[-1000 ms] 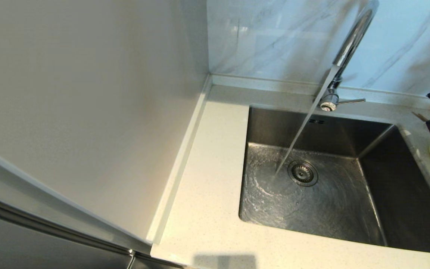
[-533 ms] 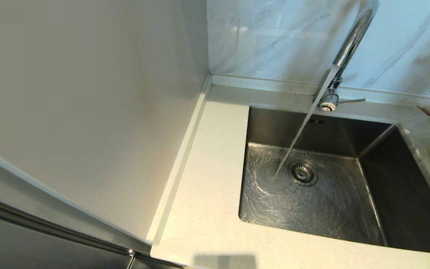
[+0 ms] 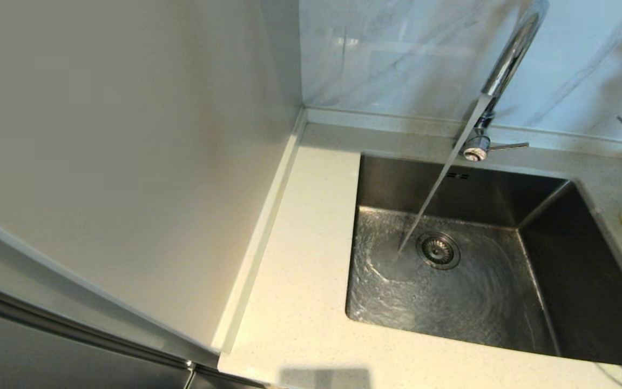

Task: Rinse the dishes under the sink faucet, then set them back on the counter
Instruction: Pick up the chopsticks, then rinse the chopsticks

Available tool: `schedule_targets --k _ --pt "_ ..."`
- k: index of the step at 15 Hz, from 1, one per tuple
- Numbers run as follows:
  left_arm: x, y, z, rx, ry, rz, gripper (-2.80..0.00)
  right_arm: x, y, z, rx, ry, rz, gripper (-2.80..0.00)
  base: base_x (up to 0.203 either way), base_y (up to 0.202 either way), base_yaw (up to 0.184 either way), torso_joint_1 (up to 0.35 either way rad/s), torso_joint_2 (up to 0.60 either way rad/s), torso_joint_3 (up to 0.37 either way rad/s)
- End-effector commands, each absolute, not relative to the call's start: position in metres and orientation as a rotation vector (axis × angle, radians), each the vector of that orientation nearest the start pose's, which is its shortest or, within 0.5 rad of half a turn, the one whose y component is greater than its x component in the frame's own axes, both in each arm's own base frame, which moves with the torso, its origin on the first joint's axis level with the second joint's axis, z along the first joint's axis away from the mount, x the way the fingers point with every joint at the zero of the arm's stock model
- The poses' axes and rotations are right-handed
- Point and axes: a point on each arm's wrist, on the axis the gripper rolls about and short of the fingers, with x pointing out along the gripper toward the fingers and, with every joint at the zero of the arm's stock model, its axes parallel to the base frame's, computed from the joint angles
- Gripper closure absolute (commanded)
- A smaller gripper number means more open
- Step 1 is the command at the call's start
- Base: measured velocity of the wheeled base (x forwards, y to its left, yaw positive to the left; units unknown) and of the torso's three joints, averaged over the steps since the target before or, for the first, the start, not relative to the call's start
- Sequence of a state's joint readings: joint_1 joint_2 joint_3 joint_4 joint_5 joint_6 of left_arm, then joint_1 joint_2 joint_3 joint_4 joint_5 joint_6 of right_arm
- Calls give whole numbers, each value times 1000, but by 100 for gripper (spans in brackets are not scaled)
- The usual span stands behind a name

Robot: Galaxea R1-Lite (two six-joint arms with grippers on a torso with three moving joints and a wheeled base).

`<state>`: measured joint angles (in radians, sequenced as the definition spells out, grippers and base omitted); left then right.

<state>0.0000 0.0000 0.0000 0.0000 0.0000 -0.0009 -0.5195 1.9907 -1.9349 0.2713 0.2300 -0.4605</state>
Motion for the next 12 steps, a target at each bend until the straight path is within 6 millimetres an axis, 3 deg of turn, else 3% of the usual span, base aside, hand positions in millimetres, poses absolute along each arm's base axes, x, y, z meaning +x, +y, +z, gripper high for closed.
schedule_targets --k 1,6,12 --pt "-23 0 75 -2 0 0 0 333 -175 327 -297 315 -206 0 0 0 0 0 0 0" --pt "-23 0 75 -1 0 0 0 317 -141 313 37 339 -138 0 0 0 0 0 0 0" --pt "-23 0 76 -2 0 0 0 318 -128 314 457 267 -127 0 0 0 0 0 0 0"
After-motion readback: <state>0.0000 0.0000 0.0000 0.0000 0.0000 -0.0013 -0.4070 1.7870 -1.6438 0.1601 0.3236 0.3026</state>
